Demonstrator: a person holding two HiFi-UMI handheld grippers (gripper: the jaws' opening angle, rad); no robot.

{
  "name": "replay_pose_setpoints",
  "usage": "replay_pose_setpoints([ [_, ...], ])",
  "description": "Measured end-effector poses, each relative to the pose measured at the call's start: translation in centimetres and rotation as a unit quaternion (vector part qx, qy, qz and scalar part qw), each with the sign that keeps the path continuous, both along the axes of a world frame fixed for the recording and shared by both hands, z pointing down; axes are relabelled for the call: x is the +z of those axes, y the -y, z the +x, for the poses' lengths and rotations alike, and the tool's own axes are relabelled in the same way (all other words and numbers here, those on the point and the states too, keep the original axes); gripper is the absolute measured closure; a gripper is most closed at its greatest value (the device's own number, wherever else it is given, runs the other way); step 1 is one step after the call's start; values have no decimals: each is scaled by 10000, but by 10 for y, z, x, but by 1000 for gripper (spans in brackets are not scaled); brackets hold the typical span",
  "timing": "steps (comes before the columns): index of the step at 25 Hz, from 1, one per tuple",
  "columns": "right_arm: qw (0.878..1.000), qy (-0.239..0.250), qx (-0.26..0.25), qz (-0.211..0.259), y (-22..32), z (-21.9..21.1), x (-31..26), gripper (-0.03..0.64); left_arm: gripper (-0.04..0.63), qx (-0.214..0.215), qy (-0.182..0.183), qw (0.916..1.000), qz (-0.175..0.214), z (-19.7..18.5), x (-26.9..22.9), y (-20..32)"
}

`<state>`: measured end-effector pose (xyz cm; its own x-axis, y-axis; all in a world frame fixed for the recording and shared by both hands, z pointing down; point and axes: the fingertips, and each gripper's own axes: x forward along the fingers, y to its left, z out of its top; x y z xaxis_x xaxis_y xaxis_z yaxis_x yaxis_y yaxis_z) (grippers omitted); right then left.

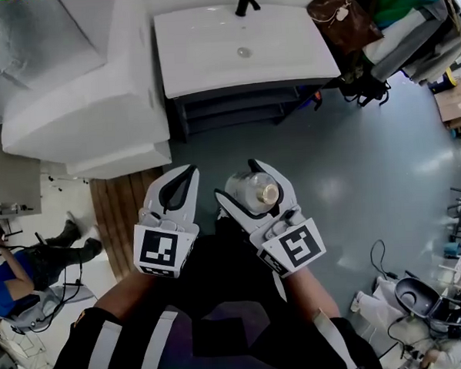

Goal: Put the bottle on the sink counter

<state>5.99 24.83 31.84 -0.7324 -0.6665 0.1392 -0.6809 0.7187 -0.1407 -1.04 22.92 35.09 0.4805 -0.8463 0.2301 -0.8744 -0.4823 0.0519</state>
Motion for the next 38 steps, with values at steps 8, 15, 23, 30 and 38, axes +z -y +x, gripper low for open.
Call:
replay_pose_setpoints([
  [8,9991,51,-428,-56,59,22,5,281,592,-392,87,9992,-55,23,4,57],
  [15,9969,133,-774,28,92,33,2,281,592,-825,205,9964,8,26,-2,86],
  [23,9960,111,-890,22,123,24,8,281,592,-1075,126,9941,-10,13,5,110],
  [30,9964,-38,-844,-110,162,7,18,281,592,-1017,15,9948,-110,0,14,155],
  [38,9974,-187,-691,-85,239,-25,18,281,592,-983,-116,9950,-148,-30,18,227],
])
